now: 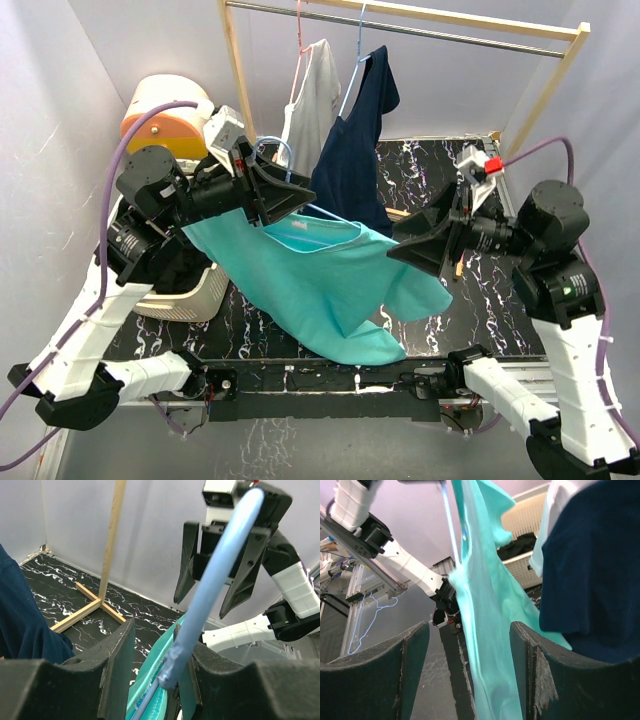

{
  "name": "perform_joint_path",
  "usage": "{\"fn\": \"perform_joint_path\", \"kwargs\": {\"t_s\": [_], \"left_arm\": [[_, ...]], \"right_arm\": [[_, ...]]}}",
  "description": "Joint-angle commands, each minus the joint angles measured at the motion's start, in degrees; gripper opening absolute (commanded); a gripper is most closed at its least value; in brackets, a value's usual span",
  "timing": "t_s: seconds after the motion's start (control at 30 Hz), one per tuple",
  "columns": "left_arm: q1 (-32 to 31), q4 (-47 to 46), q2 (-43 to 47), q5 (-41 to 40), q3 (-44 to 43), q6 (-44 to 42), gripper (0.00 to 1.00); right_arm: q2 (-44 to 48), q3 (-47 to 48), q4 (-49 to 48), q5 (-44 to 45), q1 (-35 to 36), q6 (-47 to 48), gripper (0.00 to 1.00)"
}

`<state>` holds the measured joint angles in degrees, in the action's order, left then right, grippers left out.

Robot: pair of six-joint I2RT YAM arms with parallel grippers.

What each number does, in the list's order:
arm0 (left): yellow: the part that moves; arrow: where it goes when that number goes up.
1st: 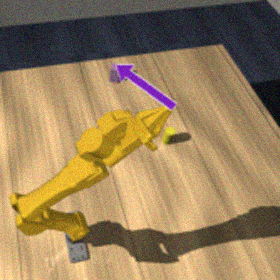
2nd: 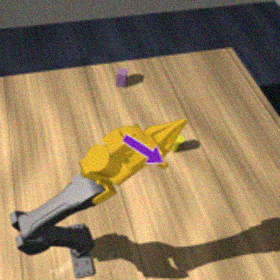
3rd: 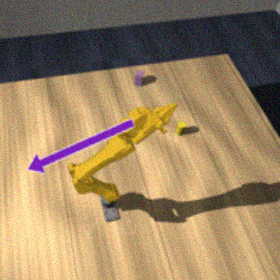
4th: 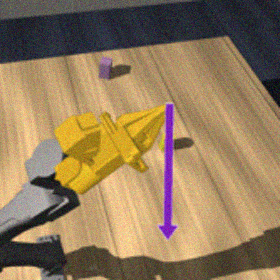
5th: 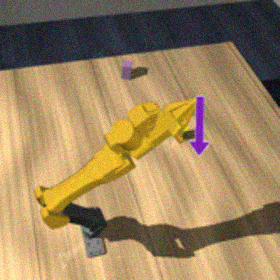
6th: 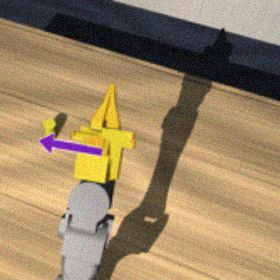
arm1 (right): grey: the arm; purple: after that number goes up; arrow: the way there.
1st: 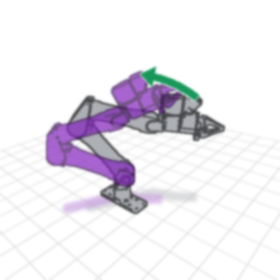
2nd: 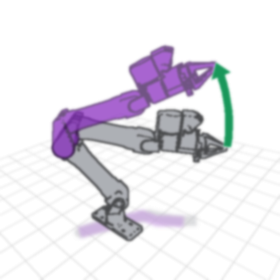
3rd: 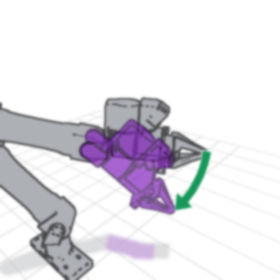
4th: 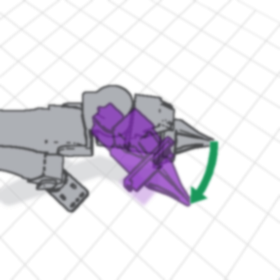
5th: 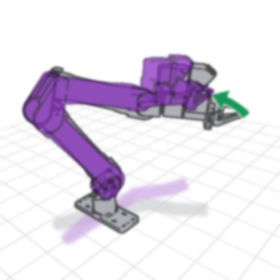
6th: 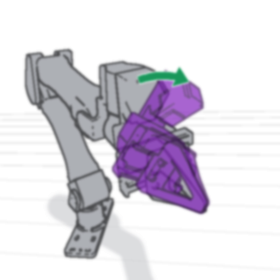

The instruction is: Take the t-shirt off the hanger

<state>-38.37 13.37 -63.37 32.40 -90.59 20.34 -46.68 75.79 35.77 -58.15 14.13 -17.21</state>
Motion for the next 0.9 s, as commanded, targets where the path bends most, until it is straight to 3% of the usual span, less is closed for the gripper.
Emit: {"fn": "perform_joint_path", "kwargs": {"t_s": [0.0, 0.17, 0.63, 0.7, 0.77, 0.83, 0.87], "left_arm": [[0.0, -4.4, -1.1, 2.2, 0.2, 1.7, 0.00], [0.0, -6.1, -3.9, 3.2, -0.8, 2.4, 0.00], [0.0, -7.6, -9.1, 4.7, -5.3, 3.2, 0.00], [0.1, -7.5, -9.5, 4.8, -5.9, 3.3, 0.00], [0.0, -7.3, -9.7, 4.8, -6.3, 3.3, 0.00], [0.0, -7.3, -9.7, 4.8, -6.5, 3.4, 0.00], [0.0, -7.2, -9.6, 4.9, -6.5, 3.5, 0.00]], "right_arm": [[-5.7, 8.2, -5.1, -4.7, -0.1, 1.0, 0.68], [-10.9, 11.3, -10.9, -7.8, -0.1, -3.0, 0.68], [-17.7, 14.3, 0.2, 0.4, 6.9, 5.3, 0.64], [-18.3, 14.5, 1.6, 2.1, 8.1, 6.4, 0.57], [-18.6, 14.4, 2.3, 3.0, 9.1, 7.3, 0.37], [-18.4, 14.4, 2.4, 5.2, 9.8, 7.4, 0.11], [-17.9, 14.5, 2.1, 6.5, 9.9, 7.3, 0.08]]}}
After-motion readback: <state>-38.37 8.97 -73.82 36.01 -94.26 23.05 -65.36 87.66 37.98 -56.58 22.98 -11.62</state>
